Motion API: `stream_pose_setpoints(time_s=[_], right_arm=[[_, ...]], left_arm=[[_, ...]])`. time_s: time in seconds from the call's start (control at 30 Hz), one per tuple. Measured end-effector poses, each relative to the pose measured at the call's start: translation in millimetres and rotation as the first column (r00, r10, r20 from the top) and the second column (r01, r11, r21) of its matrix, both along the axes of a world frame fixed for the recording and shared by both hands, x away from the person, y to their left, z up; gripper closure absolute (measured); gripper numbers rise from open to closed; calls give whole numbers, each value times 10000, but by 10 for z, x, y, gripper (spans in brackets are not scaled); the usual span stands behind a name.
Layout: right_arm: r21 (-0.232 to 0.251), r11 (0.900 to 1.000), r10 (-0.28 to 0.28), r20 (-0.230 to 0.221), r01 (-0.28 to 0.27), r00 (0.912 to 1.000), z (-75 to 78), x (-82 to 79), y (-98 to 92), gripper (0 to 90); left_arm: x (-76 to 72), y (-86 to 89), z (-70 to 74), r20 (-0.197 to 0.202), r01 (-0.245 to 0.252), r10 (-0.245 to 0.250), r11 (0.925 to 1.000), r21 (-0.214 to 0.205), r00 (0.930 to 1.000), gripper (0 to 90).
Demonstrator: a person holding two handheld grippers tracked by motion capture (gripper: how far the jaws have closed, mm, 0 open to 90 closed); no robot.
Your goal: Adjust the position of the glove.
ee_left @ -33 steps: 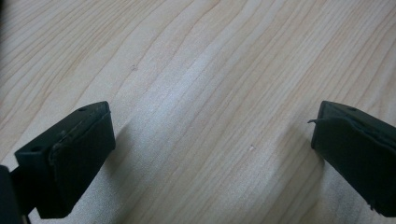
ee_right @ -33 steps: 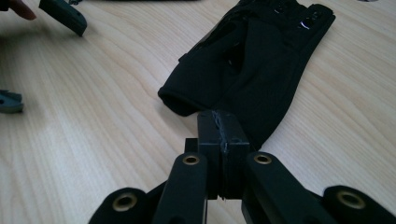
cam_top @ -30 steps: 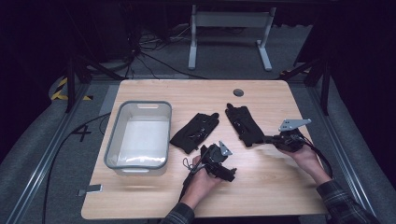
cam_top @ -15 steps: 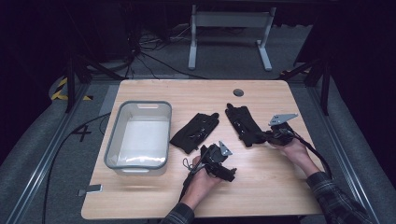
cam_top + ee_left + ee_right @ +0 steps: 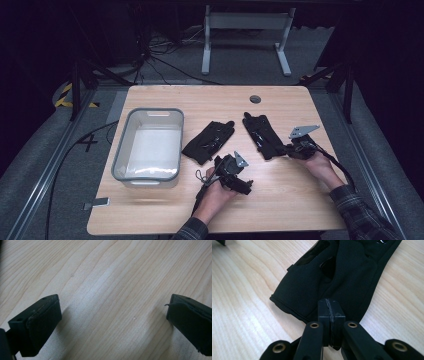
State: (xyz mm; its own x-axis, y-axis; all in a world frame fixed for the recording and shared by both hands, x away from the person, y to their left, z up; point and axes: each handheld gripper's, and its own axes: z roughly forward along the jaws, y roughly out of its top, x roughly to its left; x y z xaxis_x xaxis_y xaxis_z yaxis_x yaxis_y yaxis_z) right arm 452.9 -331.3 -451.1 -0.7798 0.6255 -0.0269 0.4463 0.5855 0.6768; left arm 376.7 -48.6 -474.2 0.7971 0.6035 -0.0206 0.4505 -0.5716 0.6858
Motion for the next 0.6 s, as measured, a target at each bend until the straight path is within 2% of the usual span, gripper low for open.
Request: stream_pose_setpoints(time_s=[0.5,0.6], right_arm=[[-76,10000,40,-296,-42,9996,18,-293,-163,900],[-52,10000,54,-356,-56,9994,19,-408,-213,900]], left_arm=[[-6,2,-3,36,-63,63,10000,-29,10000,2],[-6,3,-2,36,-54,54,10000,-26,10000,2]])
